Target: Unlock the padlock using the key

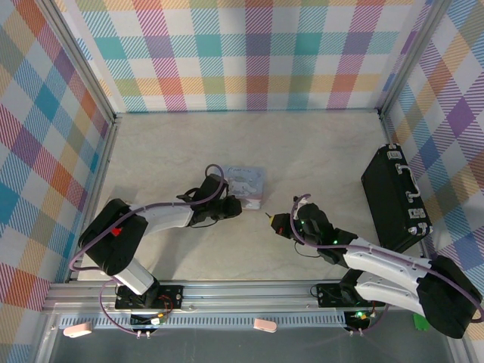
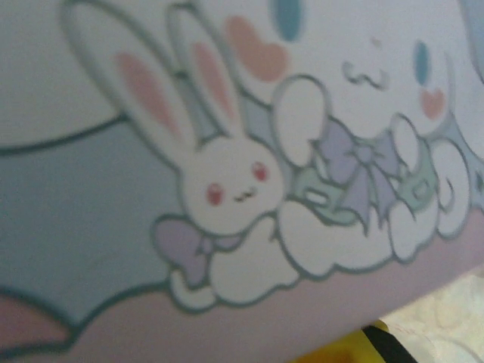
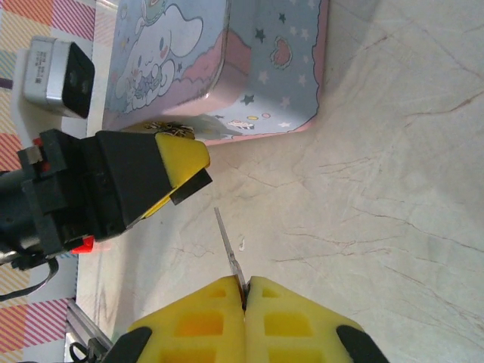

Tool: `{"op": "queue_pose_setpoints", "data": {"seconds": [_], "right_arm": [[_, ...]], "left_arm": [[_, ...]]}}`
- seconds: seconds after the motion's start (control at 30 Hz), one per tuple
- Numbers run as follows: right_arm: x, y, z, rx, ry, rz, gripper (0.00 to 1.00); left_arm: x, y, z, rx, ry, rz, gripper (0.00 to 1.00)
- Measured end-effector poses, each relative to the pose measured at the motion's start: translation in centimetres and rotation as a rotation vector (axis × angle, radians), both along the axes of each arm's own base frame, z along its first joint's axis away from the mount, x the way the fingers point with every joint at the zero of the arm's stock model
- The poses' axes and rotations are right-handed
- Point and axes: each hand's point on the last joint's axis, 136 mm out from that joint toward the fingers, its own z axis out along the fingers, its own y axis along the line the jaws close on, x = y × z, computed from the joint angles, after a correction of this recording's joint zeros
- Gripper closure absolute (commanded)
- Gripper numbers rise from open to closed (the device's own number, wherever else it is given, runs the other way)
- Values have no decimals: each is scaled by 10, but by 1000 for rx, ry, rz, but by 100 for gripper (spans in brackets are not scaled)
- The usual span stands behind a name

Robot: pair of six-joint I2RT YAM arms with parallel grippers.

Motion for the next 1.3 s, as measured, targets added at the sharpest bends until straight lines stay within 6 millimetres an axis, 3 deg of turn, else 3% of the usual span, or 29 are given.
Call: {"op": "queue_pose_setpoints", "data": {"seconds": [0.2, 0.4, 0.73, 1.3], "right_arm": [[1, 14, -15, 39, 66, 18, 100], [0, 40, -34, 104, 170, 65, 100], [9, 65, -22, 237, 192, 87, 100], [22, 80, -33, 420, 330, 52, 100]], "left_arm": [[14, 15, -1, -43, 44, 130, 92], [16, 16, 2, -91, 65, 190, 92], [14, 9, 9, -157, 106, 214, 93], [15, 4, 14, -231, 91, 222, 94]]}}
